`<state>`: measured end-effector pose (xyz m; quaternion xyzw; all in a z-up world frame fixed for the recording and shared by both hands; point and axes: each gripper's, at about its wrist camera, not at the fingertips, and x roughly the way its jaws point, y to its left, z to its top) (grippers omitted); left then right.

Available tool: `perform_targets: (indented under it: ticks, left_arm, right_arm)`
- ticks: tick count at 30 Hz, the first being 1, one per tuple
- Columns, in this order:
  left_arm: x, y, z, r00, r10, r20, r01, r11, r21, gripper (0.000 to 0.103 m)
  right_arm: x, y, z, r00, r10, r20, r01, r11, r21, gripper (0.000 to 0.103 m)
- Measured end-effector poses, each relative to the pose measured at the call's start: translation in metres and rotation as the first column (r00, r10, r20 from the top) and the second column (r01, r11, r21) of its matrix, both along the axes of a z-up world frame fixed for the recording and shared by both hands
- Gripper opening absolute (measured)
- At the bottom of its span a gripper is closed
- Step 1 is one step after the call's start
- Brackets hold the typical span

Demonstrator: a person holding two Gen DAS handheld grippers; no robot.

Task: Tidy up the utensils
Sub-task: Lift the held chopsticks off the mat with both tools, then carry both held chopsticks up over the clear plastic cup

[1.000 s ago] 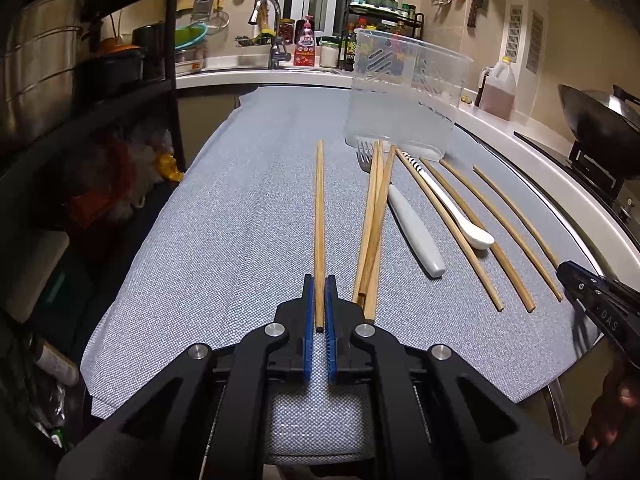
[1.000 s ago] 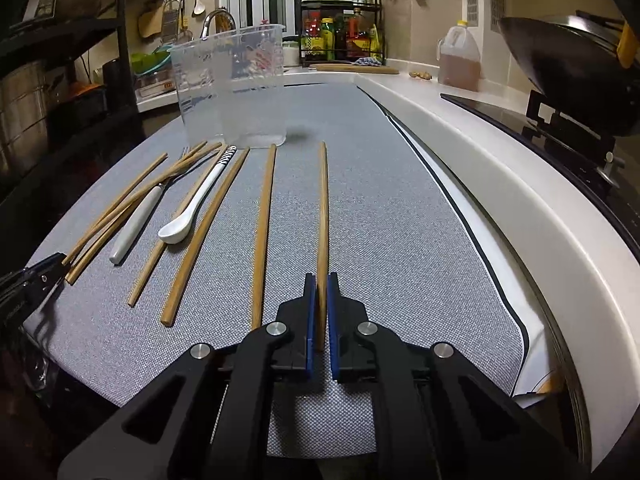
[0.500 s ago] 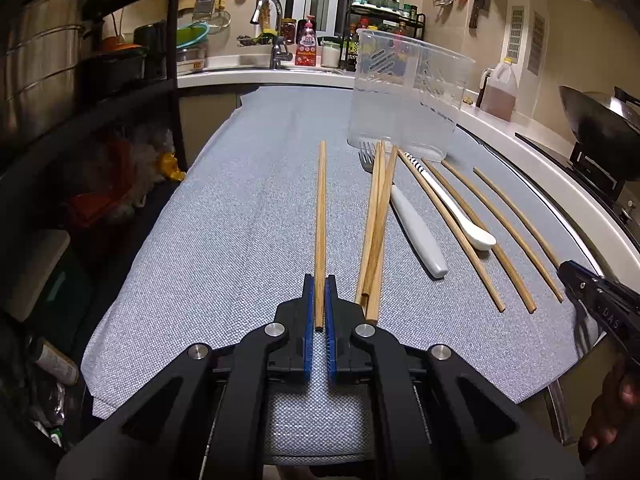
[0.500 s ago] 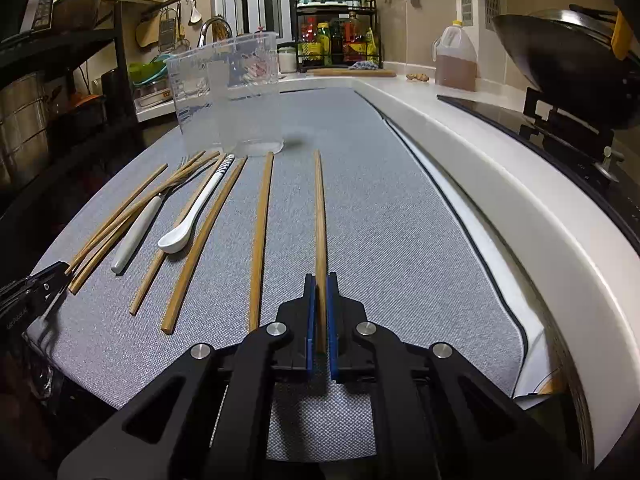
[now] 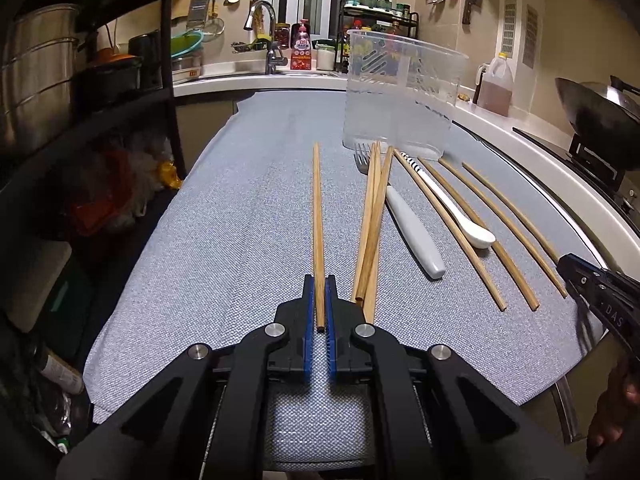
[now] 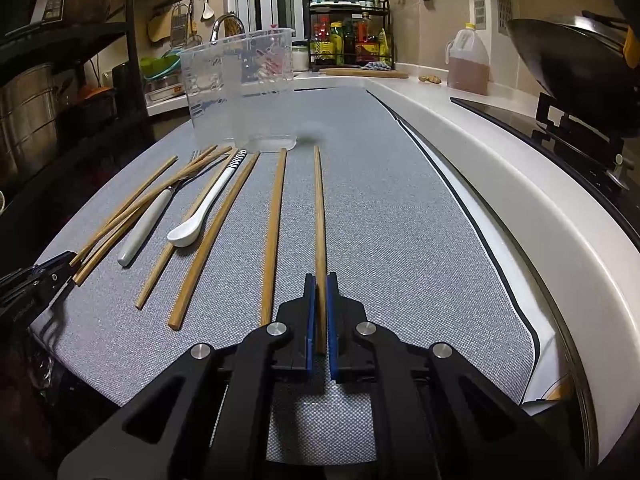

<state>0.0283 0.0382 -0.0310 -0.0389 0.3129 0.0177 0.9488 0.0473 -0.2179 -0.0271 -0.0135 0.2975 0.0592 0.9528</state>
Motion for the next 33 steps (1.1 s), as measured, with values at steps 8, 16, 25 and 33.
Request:
perform_targets:
  ticks: [8, 16, 25, 33]
  left_arm:
    - [-0.015, 0.007, 0.024, 0.997, 0.004, 0.073, -0.001, 0.999, -0.046, 0.005]
    - [-0.029, 0.004, 0.048, 0.989, -0.005, 0.148, 0.01, 0.999, -0.033, 0.005]
    - [-0.031, 0.008, 0.082, 0.974, -0.022, 0.225, 0.03, 0.999, -0.029, 0.005]
    - [-0.001, 0.026, 0.12, 0.963, -0.011, 0.268, 0.032, 0.997, -0.075, 0.005]
  right_arm:
    - [-0.019, -0.001, 0.037, 0.995, 0.037, 0.087, -0.037, 0.999, -0.002, 0.005]
    - [-0.03, -0.005, 0.07, 0.987, 0.048, 0.154, -0.049, 0.999, 0.005, 0.005]
    - [-0.029, -0.004, 0.115, 0.97, 0.047, 0.239, -0.049, 0.999, 0.006, 0.005]
    - [-0.005, 0.001, 0.15, 0.962, 0.038, 0.271, -0.047, 0.999, 0.026, 0.005]
